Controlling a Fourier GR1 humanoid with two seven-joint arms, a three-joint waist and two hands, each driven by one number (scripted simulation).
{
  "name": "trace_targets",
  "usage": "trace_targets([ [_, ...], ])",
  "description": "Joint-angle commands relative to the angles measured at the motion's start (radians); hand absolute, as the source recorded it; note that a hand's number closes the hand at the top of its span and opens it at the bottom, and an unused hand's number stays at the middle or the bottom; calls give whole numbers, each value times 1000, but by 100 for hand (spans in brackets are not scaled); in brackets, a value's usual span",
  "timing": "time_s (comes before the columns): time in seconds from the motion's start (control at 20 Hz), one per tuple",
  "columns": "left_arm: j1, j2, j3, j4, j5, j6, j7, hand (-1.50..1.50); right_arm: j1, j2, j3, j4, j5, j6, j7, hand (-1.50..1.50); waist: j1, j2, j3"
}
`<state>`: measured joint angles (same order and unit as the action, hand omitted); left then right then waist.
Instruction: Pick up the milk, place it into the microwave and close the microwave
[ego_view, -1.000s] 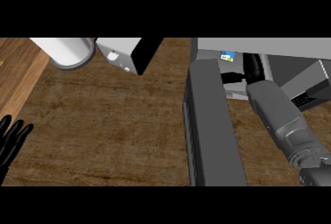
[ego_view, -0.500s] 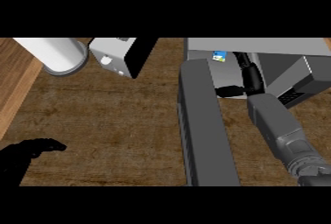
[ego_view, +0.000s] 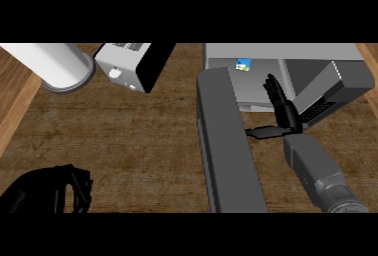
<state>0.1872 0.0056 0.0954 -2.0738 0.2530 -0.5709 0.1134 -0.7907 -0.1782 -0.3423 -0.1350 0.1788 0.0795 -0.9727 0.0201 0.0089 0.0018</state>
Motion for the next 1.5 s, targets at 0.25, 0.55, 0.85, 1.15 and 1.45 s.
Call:
trace_targets([
  [0.25,-56,-6,-150,71,-115,44,-14,150,225,-28,58,-136,2,116,-86,-150,-34,-13,-2],
  [0.55,-137,-6,-369,132,-254,255,-49,150,329,-46,56,-281,-54,143,12,-150,-44,-16,-3],
  [0.85,-247,-6,-489,297,-353,292,-130,150,550,-12,115,-420,-49,159,-84,-150,-45,-13,-3],
  [1.15,-391,-6,-536,617,-418,342,-208,150,661,-132,119,-636,-120,295,-12,-150,-71,-11,-4],
  [1.45,-460,-5,-707,872,-397,553,-351,150,772,-156,159,-834,-151,311,6,-150,-71,-9,-4],
])
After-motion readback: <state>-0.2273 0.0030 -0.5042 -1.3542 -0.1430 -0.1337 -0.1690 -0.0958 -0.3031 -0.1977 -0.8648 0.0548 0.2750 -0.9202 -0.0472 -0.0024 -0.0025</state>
